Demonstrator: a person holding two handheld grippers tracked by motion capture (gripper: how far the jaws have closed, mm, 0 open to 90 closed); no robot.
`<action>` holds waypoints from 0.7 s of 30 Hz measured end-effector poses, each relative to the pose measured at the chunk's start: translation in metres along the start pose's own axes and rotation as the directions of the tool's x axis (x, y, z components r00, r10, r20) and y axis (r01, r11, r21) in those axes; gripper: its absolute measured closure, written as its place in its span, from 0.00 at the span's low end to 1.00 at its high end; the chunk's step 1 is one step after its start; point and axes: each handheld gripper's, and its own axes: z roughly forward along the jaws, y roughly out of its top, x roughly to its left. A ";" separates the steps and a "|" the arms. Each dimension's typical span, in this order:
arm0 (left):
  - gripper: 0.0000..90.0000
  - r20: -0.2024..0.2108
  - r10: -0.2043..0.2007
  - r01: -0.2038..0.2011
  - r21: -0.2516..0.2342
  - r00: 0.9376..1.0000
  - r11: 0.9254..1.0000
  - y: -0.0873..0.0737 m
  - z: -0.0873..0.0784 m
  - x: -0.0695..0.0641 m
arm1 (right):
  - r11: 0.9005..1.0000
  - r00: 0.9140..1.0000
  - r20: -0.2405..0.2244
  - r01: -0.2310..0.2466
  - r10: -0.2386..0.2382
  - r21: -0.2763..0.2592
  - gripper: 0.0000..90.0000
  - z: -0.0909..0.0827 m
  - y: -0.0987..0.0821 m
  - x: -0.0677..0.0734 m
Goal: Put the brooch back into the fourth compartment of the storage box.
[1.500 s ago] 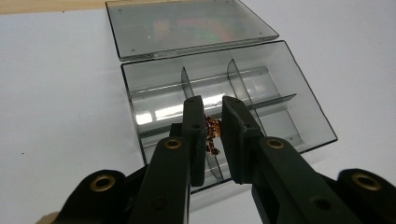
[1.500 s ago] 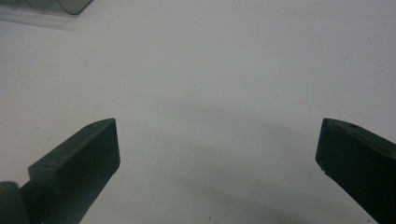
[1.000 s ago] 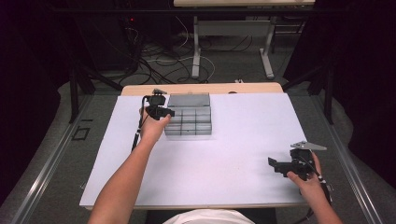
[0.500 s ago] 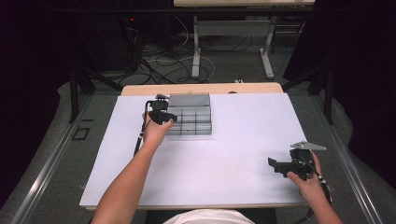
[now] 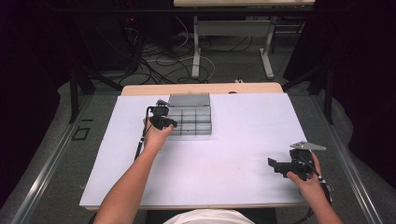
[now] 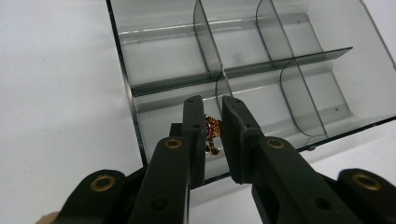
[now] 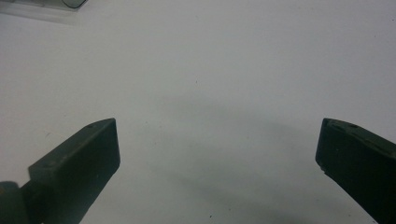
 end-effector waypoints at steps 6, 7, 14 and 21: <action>0.89 0.004 -0.009 0.009 0.006 1.000 1.000 -0.002 0.002 0.002 | 1.000 1.000 0.001 -0.001 0.001 0.003 0.00 0.000 0.000 0.000; 0.89 0.003 -0.008 0.008 0.003 1.000 1.000 -0.003 0.003 0.002 | 1.000 1.000 -0.005 0.000 0.000 0.008 0.00 0.000 0.000 0.000; 0.89 0.000 -0.007 0.007 0.005 1.000 1.000 -0.003 0.003 0.002 | 1.000 1.000 -0.002 -0.001 0.001 0.006 0.00 0.000 0.000 0.000; 0.89 0.005 0.001 -0.002 0.007 1.000 1.000 -0.003 0.004 0.002 | 1.000 1.000 -0.008 0.004 -0.004 0.008 0.00 -0.001 0.000 0.000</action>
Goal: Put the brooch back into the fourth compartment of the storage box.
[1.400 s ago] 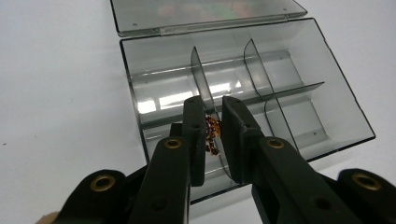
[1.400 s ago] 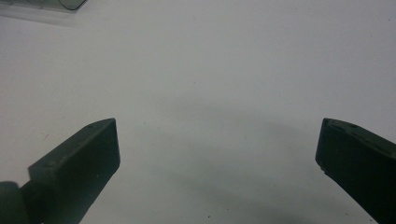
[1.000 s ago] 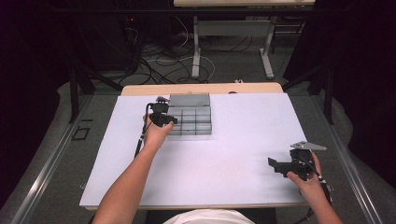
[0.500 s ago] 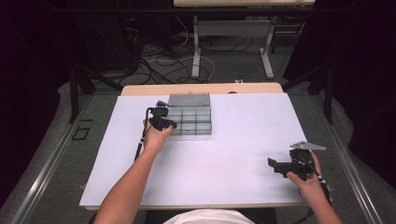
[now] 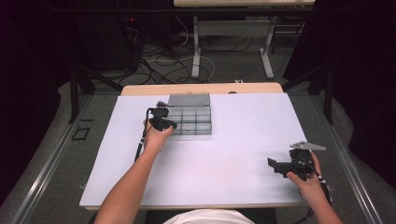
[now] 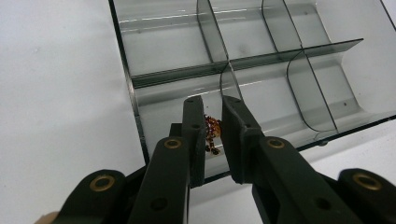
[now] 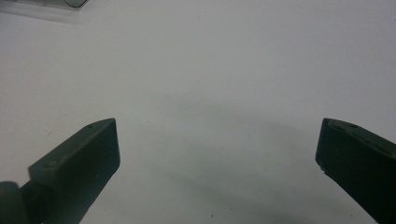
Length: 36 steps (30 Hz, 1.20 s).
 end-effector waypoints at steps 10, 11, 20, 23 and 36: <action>0.86 -0.002 -0.012 0.012 -0.006 1.000 1.000 0.000 0.002 0.001 | 1.000 1.000 -0.003 -0.001 0.001 0.000 0.00 0.000 0.000 0.000; 0.84 -0.005 -0.014 0.014 -0.005 1.000 1.000 0.001 0.001 0.001 | 1.000 1.000 -0.003 0.000 0.000 0.000 0.00 0.000 0.000 0.000; 0.78 0.009 -0.029 0.029 -0.028 1.000 0.999 0.001 -0.003 0.005 | 1.000 1.000 -0.004 -0.003 0.003 -0.001 0.00 0.000 0.000 0.000; 0.75 0.012 -0.034 0.034 -0.043 0.999 0.998 0.002 -0.006 0.004 | 1.000 1.000 -0.002 -0.002 0.002 -0.001 0.00 0.000 0.000 0.000; 0.65 0.030 -0.028 0.031 -0.084 0.999 0.996 0.002 -0.019 0.004 | 1.000 1.000 -0.004 -0.004 0.004 -0.001 0.00 0.000 0.000 -0.001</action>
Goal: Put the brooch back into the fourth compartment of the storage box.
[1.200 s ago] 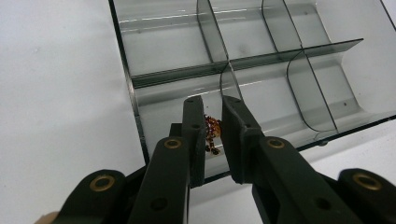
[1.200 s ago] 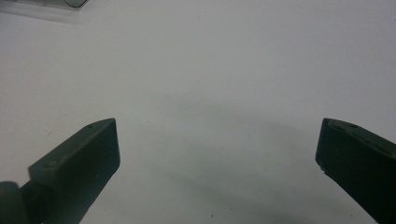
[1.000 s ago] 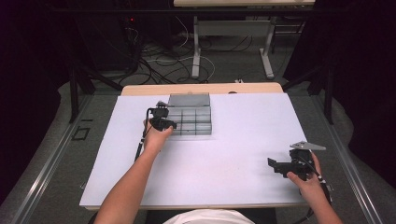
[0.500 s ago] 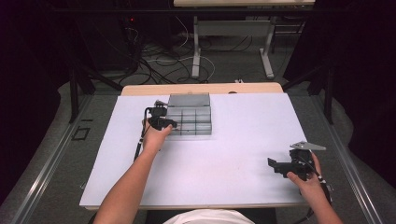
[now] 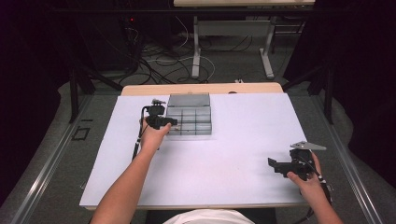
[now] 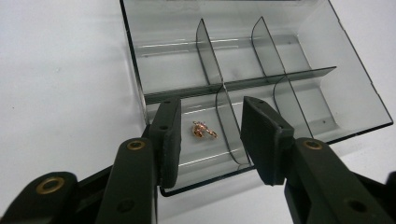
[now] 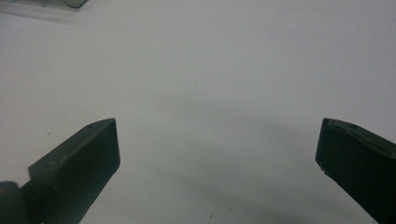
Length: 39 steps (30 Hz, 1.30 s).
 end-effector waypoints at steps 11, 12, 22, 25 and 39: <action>0.59 0.013 0.006 -0.006 -0.012 1.000 1.000 0.000 -0.010 0.002 | 1.000 1.000 -0.005 -0.011 0.012 0.009 0.00 0.005 0.001 -0.004; 0.58 0.012 0.010 -0.010 -0.010 1.000 1.000 0.000 -0.011 0.002 | 1.000 1.000 -0.005 -0.010 0.010 0.009 0.00 0.005 0.001 -0.004; 0.52 0.008 0.044 -0.044 -0.020 0.999 0.999 -0.003 -0.021 -0.004 | 1.000 1.000 -0.007 -0.002 0.002 -0.004 0.00 0.002 0.001 -0.002; 0.50 0.005 0.060 -0.060 -0.025 0.998 0.998 -0.004 -0.024 -0.008 | 1.000 1.000 -0.004 0.001 -0.001 -0.004 0.00 0.000 0.001 -0.001; 0.42 0.006 0.118 -0.118 -0.041 0.993 0.992 -0.009 -0.041 -0.019 | 1.000 1.000 -0.003 -0.004 0.003 -0.014 0.00 -0.003 0.001 0.001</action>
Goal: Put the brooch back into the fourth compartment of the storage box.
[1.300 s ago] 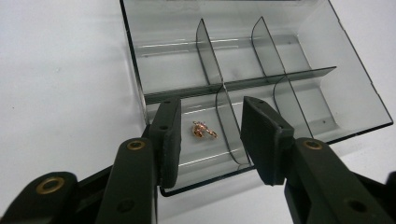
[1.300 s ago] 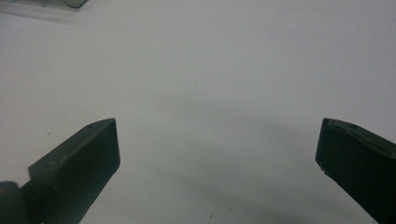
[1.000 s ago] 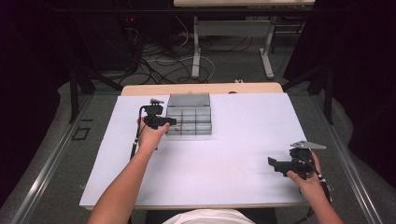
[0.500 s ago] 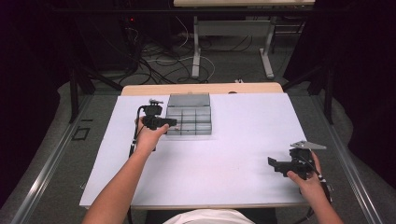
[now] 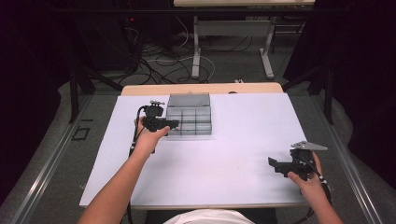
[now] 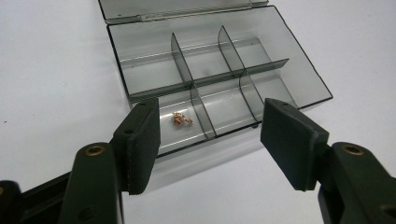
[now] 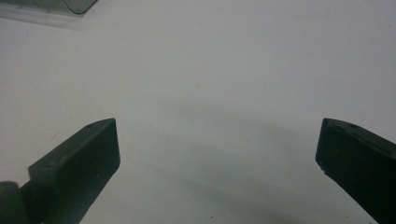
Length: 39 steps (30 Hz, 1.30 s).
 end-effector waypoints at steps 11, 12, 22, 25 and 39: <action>0.40 0.013 0.080 -0.079 -0.016 0.997 0.997 -0.005 -0.014 -0.002 | 1.000 1.000 -0.001 0.009 -0.009 -0.002 0.00 0.001 0.001 0.001; 0.40 0.022 0.084 -0.084 -0.022 0.996 0.996 -0.006 -0.014 -0.002 | 1.000 1.000 -0.001 0.009 -0.009 -0.002 0.00 0.001 0.001 0.001; 0.34 0.027 0.119 -0.117 -0.080 0.993 0.990 -0.012 -0.029 0.002 | 1.000 1.000 0.004 0.010 -0.010 -0.004 0.00 0.000 0.000 0.000; 0.32 0.012 0.113 -0.112 -0.087 0.993 0.990 -0.015 -0.034 0.003 | 1.000 1.000 0.004 0.010 -0.010 -0.004 0.00 0.000 0.000 0.000; 0.18 0.002 0.074 -0.073 -0.134 0.997 0.988 -0.040 -0.062 0.018 | 1.000 1.000 0.003 0.010 -0.010 -0.004 0.00 0.000 0.000 0.001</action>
